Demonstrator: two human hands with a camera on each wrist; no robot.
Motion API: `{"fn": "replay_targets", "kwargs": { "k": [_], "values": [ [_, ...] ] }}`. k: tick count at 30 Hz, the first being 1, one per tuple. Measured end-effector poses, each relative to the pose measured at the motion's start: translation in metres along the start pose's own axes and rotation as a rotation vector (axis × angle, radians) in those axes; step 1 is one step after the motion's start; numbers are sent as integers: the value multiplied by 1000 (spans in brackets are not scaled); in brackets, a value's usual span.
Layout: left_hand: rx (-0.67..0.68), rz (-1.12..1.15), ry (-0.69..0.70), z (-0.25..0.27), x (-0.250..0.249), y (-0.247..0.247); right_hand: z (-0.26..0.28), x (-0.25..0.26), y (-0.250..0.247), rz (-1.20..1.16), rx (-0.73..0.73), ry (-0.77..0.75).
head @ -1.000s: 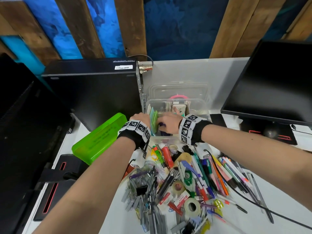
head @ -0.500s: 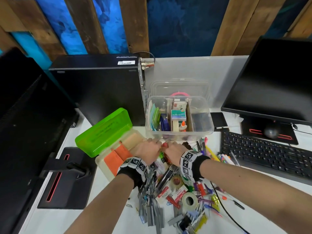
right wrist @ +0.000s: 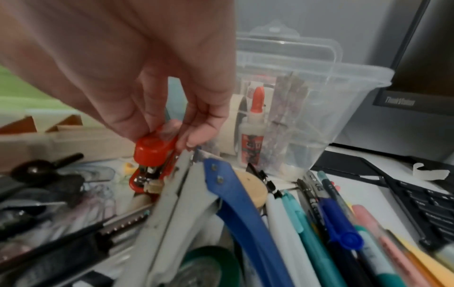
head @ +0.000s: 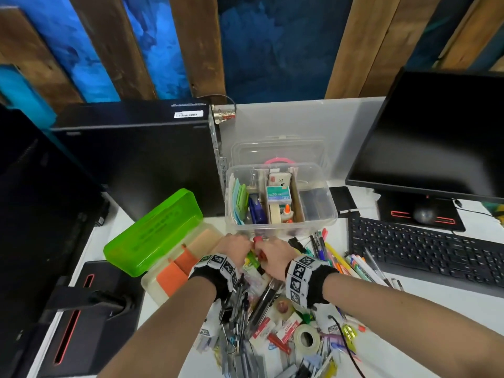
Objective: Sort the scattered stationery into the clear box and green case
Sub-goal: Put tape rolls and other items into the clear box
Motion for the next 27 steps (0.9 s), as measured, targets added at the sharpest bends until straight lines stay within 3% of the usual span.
{"fn": "replay_targets", "kwargs": {
  "k": [3, 6, 10, 12, 15, 17, 19, 24, 27],
  "values": [
    [17, -17, 75, 0, -1, 4, 9, 2, -19, -50, 18, -19],
    [51, -90, 163, 4, -3, 2, 15, 7, -49, -162, 130, -53],
    [51, -85, 196, 9, -5, 0, 2, 10, -100, -453, 183, -33],
    [60, -96, 205, 10, -5, -2, -13, 3, -120, -601, 141, -18],
    [29, -127, 214, 12, -8, -5, -43, -23, -137, -690, -94, 87],
    [-12, -137, 235, 13, -8, -5, -58, -38, -137, -680, -225, 189],
    [-28, -138, 263, 12, -7, -5, -70, -44, -132, -637, -266, 244],
    [-64, -88, 291, 9, -6, 1, -101, -29, -131, -79, -141, 138],
    [-90, -71, 293, 7, -7, 1, -122, -19, -126, 126, -54, 60]
  ]
}}
Point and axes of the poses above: each hand's wrist, its own z-axis away from the middle knuckle, its own y-axis out of the palm, x = y × z, the point moved 6 cm from there along -z, towards the middle knuckle, and after that the axes turned 9 degrees about -y, right-handed, at the moved point
